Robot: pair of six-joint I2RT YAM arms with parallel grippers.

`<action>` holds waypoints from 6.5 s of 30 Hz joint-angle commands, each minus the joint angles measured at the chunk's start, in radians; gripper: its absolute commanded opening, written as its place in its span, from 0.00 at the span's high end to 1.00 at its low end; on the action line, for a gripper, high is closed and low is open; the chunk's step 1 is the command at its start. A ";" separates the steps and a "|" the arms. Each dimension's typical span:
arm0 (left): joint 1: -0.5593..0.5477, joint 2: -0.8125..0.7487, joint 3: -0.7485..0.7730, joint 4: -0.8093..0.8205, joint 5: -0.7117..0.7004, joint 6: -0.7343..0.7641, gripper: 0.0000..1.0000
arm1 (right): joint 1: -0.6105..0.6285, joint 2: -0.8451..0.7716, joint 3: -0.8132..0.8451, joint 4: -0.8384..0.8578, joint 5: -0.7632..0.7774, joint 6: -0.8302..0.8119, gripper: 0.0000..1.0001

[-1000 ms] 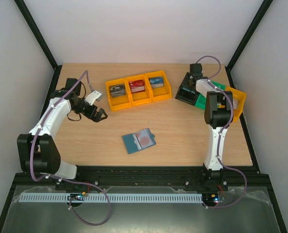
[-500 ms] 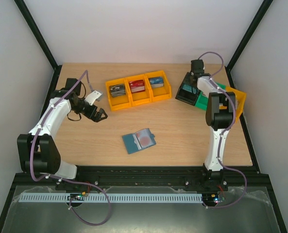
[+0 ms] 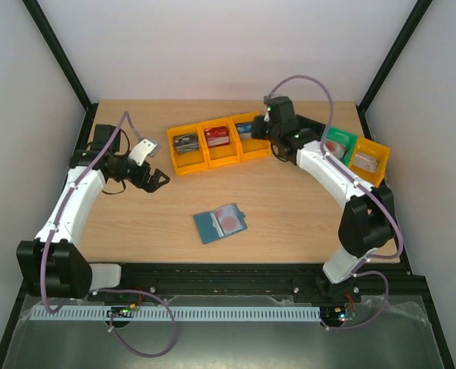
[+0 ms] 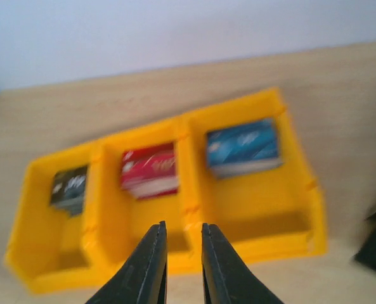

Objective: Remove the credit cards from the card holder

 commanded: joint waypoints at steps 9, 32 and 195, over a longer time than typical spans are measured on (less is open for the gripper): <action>-0.177 0.011 -0.162 0.117 0.357 -0.389 0.13 | 0.240 -0.151 -0.483 0.105 -0.493 0.169 0.82; -0.343 0.198 -0.551 0.746 0.230 -0.913 0.21 | 0.350 -0.017 -0.646 0.062 -0.336 0.132 0.78; -0.395 -0.094 0.546 -0.343 0.361 0.010 0.98 | 0.230 -0.746 -0.555 0.349 -0.798 -0.175 0.20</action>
